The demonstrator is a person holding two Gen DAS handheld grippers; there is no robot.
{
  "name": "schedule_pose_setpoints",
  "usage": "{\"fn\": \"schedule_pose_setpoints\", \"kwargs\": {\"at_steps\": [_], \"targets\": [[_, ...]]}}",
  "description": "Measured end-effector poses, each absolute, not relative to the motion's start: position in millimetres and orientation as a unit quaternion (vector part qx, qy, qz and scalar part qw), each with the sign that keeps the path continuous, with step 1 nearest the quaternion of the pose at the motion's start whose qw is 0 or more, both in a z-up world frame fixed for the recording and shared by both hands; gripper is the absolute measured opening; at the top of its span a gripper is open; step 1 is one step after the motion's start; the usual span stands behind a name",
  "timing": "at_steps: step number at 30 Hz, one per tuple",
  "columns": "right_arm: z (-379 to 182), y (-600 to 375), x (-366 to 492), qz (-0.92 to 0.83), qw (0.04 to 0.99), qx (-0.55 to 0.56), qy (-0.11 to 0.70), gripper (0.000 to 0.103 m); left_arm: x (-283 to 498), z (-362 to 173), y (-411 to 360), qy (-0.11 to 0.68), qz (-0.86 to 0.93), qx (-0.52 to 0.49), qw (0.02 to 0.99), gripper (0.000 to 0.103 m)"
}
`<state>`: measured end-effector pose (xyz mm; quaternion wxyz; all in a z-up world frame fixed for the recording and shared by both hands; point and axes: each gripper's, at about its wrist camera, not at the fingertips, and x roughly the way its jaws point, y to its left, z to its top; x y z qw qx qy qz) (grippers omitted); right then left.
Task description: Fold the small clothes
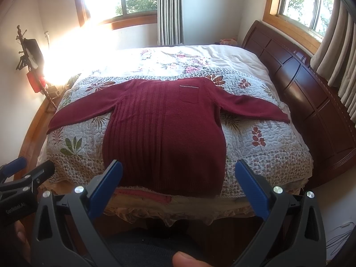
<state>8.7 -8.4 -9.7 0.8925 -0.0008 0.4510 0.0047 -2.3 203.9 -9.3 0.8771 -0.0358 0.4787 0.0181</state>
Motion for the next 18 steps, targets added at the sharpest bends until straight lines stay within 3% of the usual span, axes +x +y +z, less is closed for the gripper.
{"fn": "schedule_pose_setpoints", "kwargs": {"at_steps": [18], "targets": [[-9.8,-9.0,17.7,0.003,0.891,-0.002,0.455,0.1,7.1,-3.1,207.8,0.471,0.028,-0.029,0.881,0.099]]}}
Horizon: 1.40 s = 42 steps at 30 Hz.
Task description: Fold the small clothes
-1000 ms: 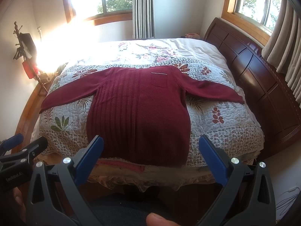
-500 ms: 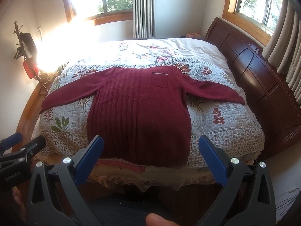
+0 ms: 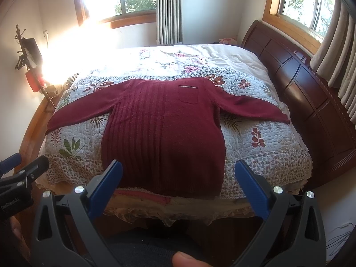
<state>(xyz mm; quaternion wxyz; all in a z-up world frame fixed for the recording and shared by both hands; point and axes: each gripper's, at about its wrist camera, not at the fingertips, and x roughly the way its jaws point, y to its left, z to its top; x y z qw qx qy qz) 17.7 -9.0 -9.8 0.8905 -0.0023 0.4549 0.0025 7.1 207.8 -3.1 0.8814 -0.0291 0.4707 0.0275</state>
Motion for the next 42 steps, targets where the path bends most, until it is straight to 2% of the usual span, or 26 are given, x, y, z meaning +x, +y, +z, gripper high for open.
{"fn": "schedule_pose_setpoints", "kwargs": {"at_steps": [15,23,31,36,42], "targets": [[-5,-2,45,-0.009,0.894,-0.002,0.447,0.1,41,-5,229,0.453,0.015,-0.053,0.89,0.099],[-3,-8,68,0.004,0.924,0.017,0.382,0.1,74,-11,238,0.415,-0.008,-0.051,0.908,0.099],[-48,-58,120,-0.075,0.884,0.055,0.459,0.1,128,-71,246,0.482,-0.155,-0.103,0.856,0.099],[-72,-128,128,-0.121,0.875,0.124,0.452,0.1,155,-87,248,0.488,-0.192,-0.132,0.841,0.099],[-124,-266,143,-0.129,0.816,0.363,0.431,0.1,187,-92,239,0.496,-0.206,-0.165,0.827,0.099]]}}
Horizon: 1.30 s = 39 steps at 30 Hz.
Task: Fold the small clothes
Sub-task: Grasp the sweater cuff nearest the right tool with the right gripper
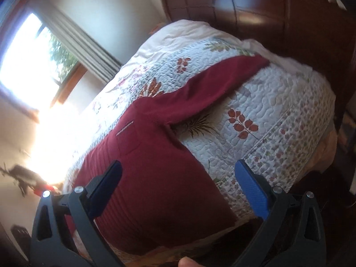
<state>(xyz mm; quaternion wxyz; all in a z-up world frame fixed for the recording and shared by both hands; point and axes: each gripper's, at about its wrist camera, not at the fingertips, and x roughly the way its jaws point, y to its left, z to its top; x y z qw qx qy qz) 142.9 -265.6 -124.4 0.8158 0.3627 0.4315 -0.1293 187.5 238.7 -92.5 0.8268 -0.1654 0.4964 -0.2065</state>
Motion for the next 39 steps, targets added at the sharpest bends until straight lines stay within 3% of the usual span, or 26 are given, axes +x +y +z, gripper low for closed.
{"fn": "schedule_pose_setpoints", "kwargs": {"at_steps": [8,11,12,19,33,35,37,39], "targets": [[-200,-433,181,-0.137,0.748,0.542,0.357,0.099,212,-84,201,0.452,-0.216,-0.266,0.824,0.099],[-232,-490,199,-0.136,0.717,0.601,0.326,0.082,216,-77,181,0.438,-0.193,-0.259,0.839,0.099],[-243,-506,205,-0.127,0.706,0.621,0.316,0.072,218,-75,174,0.437,-0.184,-0.252,0.844,0.099],[-305,-586,241,-0.134,0.666,0.671,0.297,0.052,230,-73,137,0.464,-0.144,-0.24,0.84,0.099],[-362,-624,271,-0.148,0.642,0.679,0.325,0.051,235,-52,103,0.438,-0.098,-0.257,0.856,0.099],[-361,-625,276,-0.149,0.646,0.673,0.328,0.044,237,-54,102,0.44,-0.091,-0.259,0.855,0.099],[-361,-625,279,-0.148,0.649,0.668,0.332,0.02,239,-62,103,0.45,-0.087,-0.279,0.844,0.099],[-360,-624,280,-0.15,0.652,0.664,0.333,0.012,241,-70,106,0.461,-0.091,-0.3,0.831,0.099]]}}
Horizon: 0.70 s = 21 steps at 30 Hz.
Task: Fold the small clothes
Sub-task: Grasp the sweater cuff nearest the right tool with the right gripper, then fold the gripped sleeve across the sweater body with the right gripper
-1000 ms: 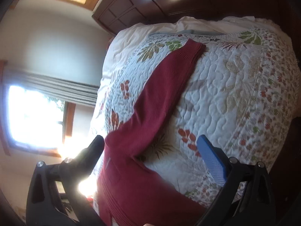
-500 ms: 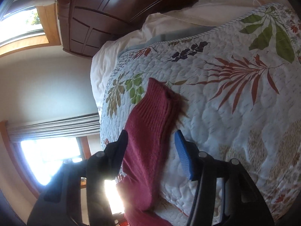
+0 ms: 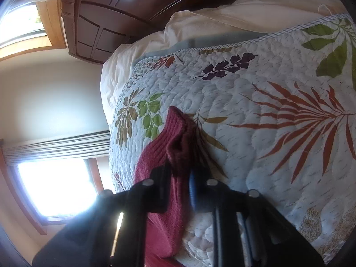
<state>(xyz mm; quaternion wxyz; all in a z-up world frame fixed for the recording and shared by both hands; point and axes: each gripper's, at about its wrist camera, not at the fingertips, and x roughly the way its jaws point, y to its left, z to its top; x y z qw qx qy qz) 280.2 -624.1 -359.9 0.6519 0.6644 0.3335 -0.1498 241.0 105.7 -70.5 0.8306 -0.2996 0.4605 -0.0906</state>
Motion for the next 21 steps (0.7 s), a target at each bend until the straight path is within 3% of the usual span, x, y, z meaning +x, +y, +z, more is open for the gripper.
{"fn": "schedule_pose_setpoints", "kwargs": {"at_steps": [6,14,21], "targets": [[-324,-614,286,-0.15,0.694,0.622,0.331,0.01,248,-85,112,0.471,-0.143,-0.341,0.801,0.099],[-207,-550,313,-0.115,0.802,0.49,0.321,0.01,266,-90,129,0.477,-0.171,-0.291,0.812,0.099],[-124,-459,342,-0.074,0.864,0.384,0.318,0.01,280,-119,170,0.497,-0.173,-0.357,0.772,0.099]]}}
